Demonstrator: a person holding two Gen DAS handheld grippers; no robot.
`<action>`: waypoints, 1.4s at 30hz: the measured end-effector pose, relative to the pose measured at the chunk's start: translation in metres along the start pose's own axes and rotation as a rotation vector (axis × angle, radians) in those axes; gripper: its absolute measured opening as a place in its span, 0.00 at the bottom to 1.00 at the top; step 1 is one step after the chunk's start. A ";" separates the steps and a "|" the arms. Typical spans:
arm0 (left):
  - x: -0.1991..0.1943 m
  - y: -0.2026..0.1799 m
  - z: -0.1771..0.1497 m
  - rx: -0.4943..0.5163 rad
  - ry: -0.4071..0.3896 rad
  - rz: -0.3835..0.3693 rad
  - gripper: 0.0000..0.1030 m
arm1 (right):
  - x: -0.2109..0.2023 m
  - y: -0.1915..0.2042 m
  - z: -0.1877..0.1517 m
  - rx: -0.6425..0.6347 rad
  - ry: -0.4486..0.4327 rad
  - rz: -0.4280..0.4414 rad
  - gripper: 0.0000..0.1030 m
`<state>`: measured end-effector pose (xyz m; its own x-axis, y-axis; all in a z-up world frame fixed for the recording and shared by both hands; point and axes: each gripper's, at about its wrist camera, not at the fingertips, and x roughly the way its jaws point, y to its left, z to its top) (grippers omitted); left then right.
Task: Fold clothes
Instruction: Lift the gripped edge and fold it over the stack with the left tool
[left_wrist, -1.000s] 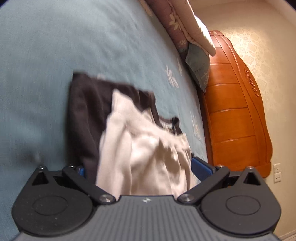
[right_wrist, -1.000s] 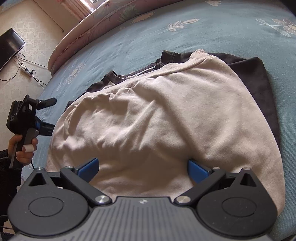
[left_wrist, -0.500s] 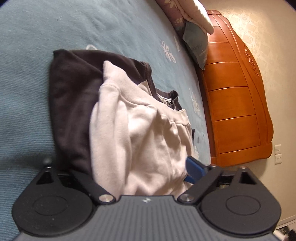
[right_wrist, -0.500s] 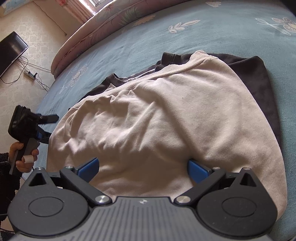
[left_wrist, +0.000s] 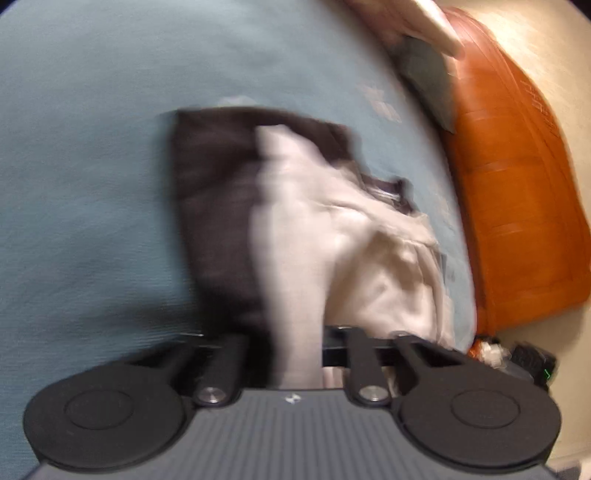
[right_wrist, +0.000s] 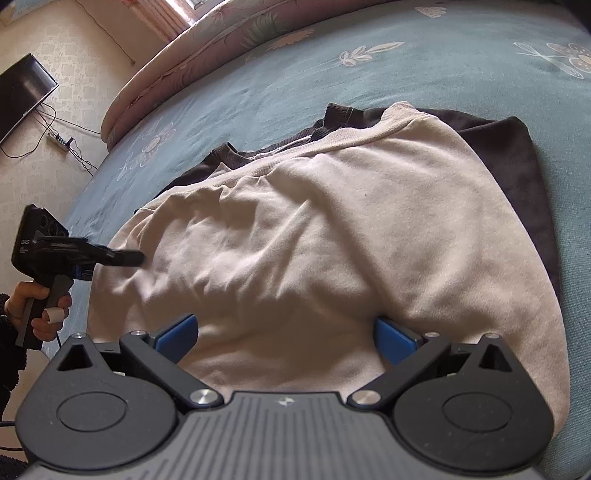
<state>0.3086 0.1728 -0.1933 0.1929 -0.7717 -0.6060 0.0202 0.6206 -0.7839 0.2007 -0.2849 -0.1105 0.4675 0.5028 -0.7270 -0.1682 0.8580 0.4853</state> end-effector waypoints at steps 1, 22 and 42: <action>0.000 0.001 -0.001 -0.004 -0.007 -0.008 0.14 | 0.000 0.000 0.000 0.000 0.000 0.000 1.00; -0.008 -0.038 -0.015 0.122 -0.043 0.206 0.14 | -0.003 0.008 0.001 -0.023 -0.014 -0.056 1.00; -0.015 -0.145 -0.020 0.234 -0.060 0.270 0.10 | -0.041 -0.008 -0.005 -0.043 -0.127 -0.012 1.00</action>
<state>0.2834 0.0915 -0.0736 0.2789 -0.5708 -0.7723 0.1831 0.8210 -0.5408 0.1786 -0.3119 -0.0871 0.5755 0.4777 -0.6638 -0.1980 0.8689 0.4536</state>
